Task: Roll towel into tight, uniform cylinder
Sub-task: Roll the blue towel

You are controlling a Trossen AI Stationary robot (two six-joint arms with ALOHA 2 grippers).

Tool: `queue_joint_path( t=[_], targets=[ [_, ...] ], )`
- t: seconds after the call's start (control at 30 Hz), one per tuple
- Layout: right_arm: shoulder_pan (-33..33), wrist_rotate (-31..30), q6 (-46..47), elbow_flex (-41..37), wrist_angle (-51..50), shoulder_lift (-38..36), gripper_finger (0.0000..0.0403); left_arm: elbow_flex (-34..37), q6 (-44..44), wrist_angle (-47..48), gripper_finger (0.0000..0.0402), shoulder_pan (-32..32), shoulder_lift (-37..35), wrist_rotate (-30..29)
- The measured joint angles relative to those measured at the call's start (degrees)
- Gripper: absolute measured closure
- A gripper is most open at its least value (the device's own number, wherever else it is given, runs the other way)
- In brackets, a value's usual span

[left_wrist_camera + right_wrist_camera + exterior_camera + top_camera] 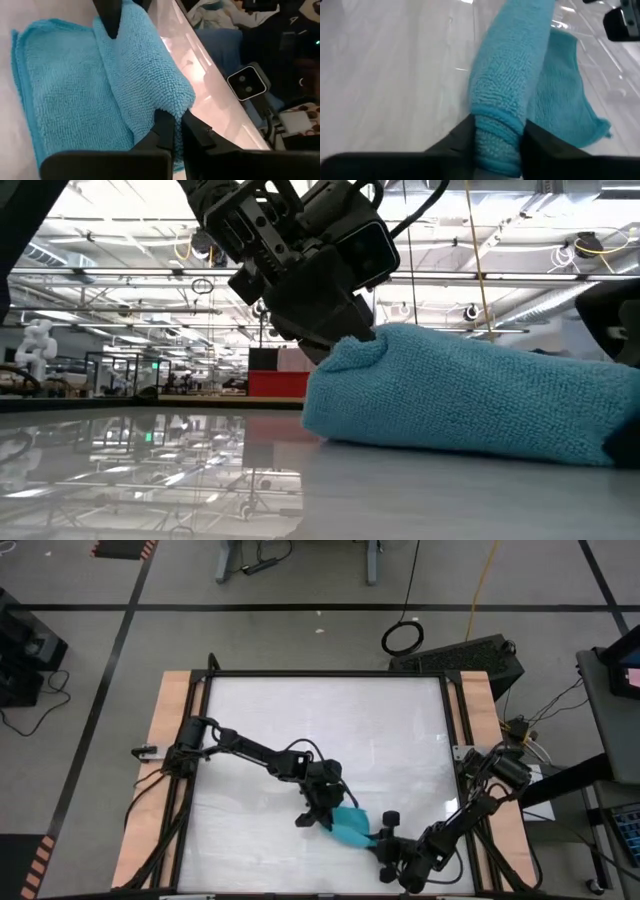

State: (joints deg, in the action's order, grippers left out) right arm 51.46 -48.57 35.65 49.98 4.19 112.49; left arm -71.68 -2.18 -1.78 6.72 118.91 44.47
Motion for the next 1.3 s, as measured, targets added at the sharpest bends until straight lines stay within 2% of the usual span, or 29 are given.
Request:
queue_joint_path(
  t=[0.17,0.23,0.4,0.7,0.83,1.07,1.3],
  targets=[
    [-0.4,-0.3,3.9,0.0,-0.4,-0.2,0.0372,0.0,-2.0,0.6,0.0387,0.0,0.0,1.3],
    [-0.5,0.7,5.8,0.0,-0.5,-0.6,0.0389,0.0,-2.0,1.1,0.0387,0.0,0.0,1.4],
    [-1.0,5.9,11.6,0.0,-0.3,-1.9,0.0381,0.0,-0.9,1.2,0.0363,0.8,0.0,-0.1],
    [-3.4,15.4,17.3,0.0,3.3,-2.3,0.0387,0.0,6.7,2.4,0.0242,5.3,-2.5,-6.2],
    [-4.9,17.9,17.5,-0.1,4.5,-2.8,0.0388,0.0,12.1,7.3,0.0218,8.1,-6.1,-15.0],
    [-7.8,19.6,16.2,-0.2,5.1,-3.8,0.0388,0.0,22.3,12.9,0.0215,15.0,-11.2,-35.2],
    [-10.6,22.6,12.4,-0.3,11.1,-3.7,0.0389,-0.1,32.0,12.8,0.0214,21.6,-9.8,-50.9]
  ],
)
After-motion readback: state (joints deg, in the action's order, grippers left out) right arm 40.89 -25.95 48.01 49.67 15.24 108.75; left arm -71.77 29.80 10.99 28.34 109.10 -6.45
